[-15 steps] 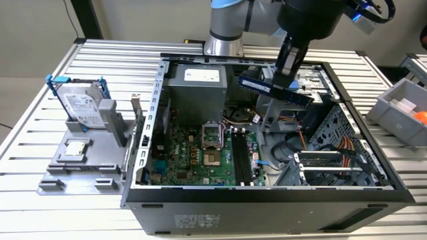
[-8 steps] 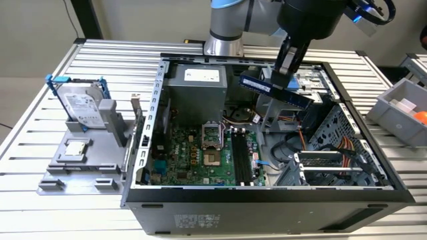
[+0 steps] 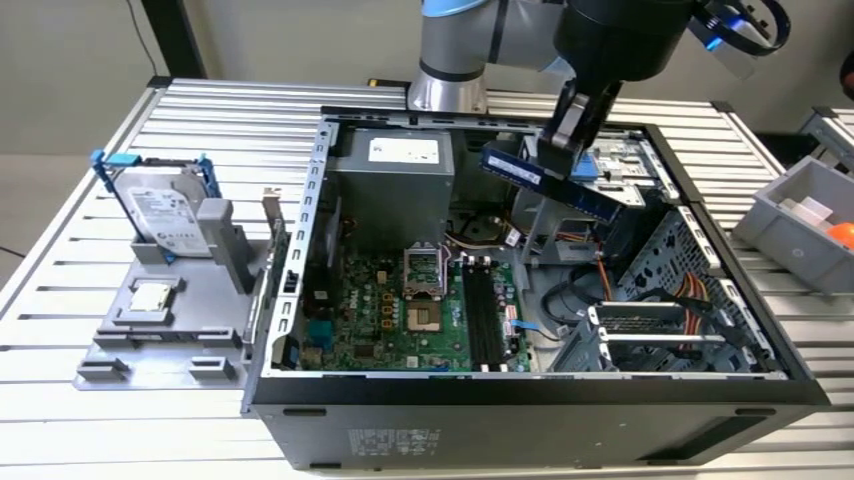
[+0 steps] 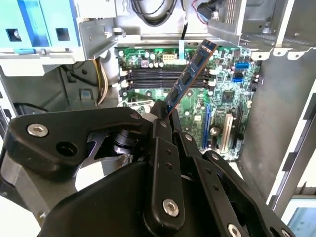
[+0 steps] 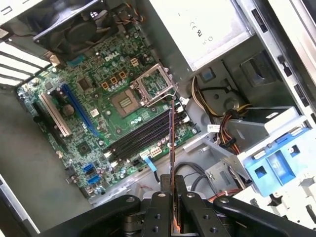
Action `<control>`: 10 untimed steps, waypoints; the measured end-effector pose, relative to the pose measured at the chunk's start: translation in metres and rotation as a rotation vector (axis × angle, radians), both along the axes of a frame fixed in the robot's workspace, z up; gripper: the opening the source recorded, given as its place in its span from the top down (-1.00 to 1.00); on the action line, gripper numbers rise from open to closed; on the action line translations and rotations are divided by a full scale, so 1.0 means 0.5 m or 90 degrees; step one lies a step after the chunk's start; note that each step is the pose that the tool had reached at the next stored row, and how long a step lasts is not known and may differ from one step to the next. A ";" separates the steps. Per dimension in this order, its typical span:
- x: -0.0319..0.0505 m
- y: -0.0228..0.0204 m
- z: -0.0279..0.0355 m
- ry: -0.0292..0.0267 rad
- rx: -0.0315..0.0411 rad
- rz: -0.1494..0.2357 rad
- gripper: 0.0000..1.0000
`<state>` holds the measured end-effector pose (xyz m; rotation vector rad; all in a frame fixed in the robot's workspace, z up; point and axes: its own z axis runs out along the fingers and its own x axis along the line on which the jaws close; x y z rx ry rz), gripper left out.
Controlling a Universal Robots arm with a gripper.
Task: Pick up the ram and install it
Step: 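Insert the ram into the slot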
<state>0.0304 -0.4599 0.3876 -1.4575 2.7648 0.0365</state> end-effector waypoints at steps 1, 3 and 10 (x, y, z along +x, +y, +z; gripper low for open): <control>0.000 0.0000 0.000 0.0000 -0.0001 -0.006 1.00; 0.000 0.0000 0.000 0.0000 0.0000 -0.016 1.00; 0.000 0.0000 -0.001 0.0000 -0.0001 -0.051 1.00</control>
